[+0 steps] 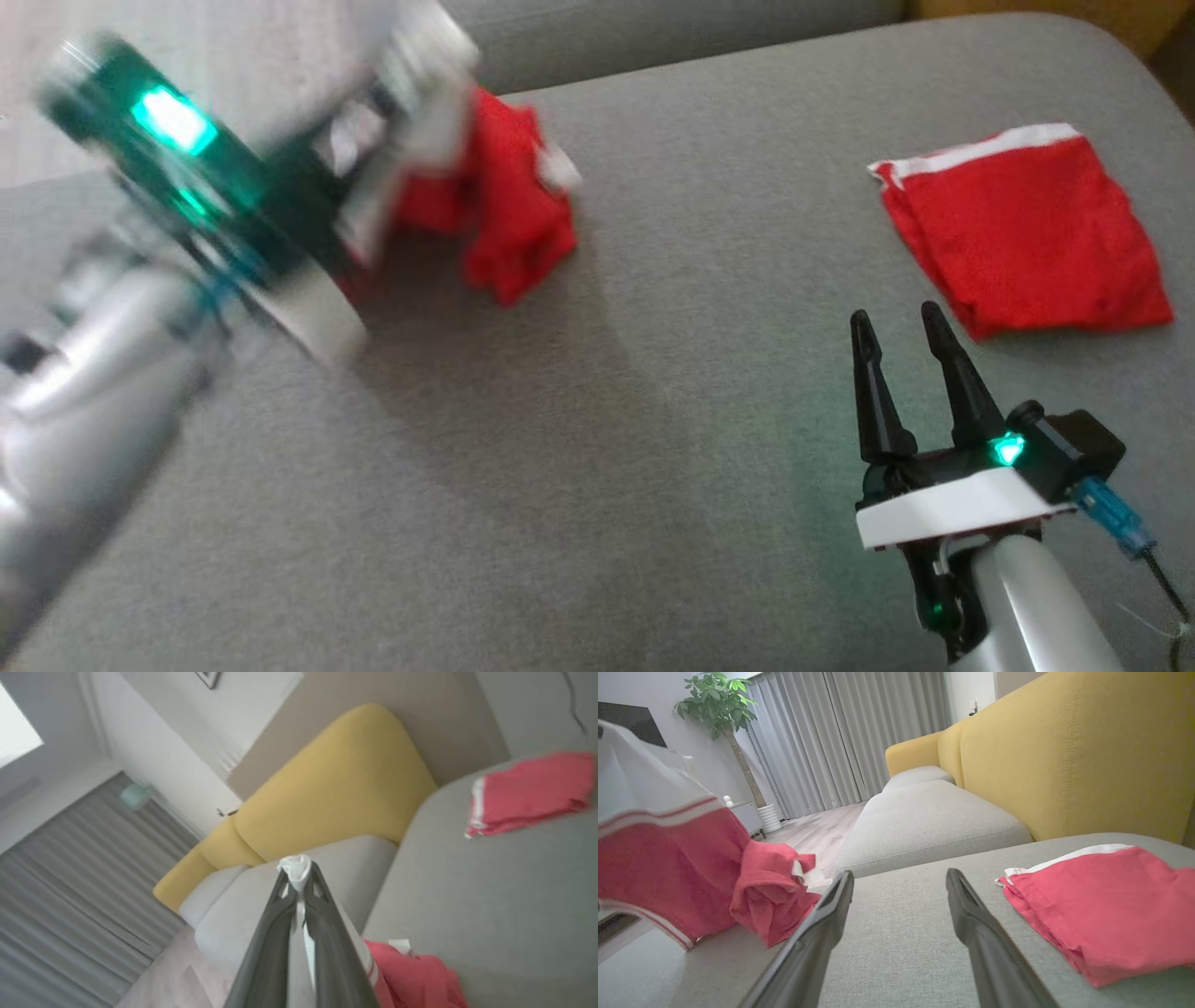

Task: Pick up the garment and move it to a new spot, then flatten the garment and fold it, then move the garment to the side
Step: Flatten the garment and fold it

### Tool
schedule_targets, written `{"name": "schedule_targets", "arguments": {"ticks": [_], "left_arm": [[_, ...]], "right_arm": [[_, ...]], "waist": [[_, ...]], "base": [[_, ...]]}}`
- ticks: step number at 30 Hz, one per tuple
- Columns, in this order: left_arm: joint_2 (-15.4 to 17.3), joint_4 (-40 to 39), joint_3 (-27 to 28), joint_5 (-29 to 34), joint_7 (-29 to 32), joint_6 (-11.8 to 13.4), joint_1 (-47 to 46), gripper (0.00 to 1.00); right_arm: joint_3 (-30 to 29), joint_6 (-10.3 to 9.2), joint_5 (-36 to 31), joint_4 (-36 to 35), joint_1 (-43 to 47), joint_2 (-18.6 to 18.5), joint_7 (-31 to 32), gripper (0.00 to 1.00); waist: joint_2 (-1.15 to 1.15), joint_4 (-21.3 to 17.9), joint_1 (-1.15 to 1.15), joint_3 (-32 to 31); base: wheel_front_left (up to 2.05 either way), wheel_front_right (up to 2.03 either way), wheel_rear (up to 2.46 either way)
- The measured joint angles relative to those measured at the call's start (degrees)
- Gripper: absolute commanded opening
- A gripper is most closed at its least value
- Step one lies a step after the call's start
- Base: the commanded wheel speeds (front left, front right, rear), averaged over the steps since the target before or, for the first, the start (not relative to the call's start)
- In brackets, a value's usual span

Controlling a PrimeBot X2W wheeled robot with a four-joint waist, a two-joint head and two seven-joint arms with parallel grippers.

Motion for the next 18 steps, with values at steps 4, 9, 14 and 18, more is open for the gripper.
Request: {"name": "schedule_targets", "arguments": {"ticks": [4,9,14,18], "left_arm": [[2.1,-6.0,-7.2,0.6,3.5,-2.4,6.1,0.00],[6.2,-11.2,-17.3,-0.2,6.9,-3.4,14.8,0.00],[7.0,-13.8,-23.5,-2.5,7.9,-3.8,18.2,0.00],[2.9,-13.7,-25.1,-2.6,7.2,-3.2,19.6,1.00]], "right_arm": [[-0.1,0.01,0.0,0.1,0.7,0.0,0.0,1.00],[-0.2,0.00,0.0,0.5,0.9,0.0,0.0,1.00],[-0.2,0.00,0.0,1.1,0.9,0.0,0.0,1.00],[0.0,0.00,0.0,1.6,0.9,0.0,0.0,1.00]], "waist": [[0.00,2.0,0.00,-0.8],[0.00,4.3,0.01,-1.4],[0.00,6.2,0.00,-2.1],[0.00,7.3,0.01,-2.8]], "base": [[0.00,0.00,0.00],[0.00,0.00,0.00],[0.00,0.00,0.00],[0.00,0.00,0.00]]}}
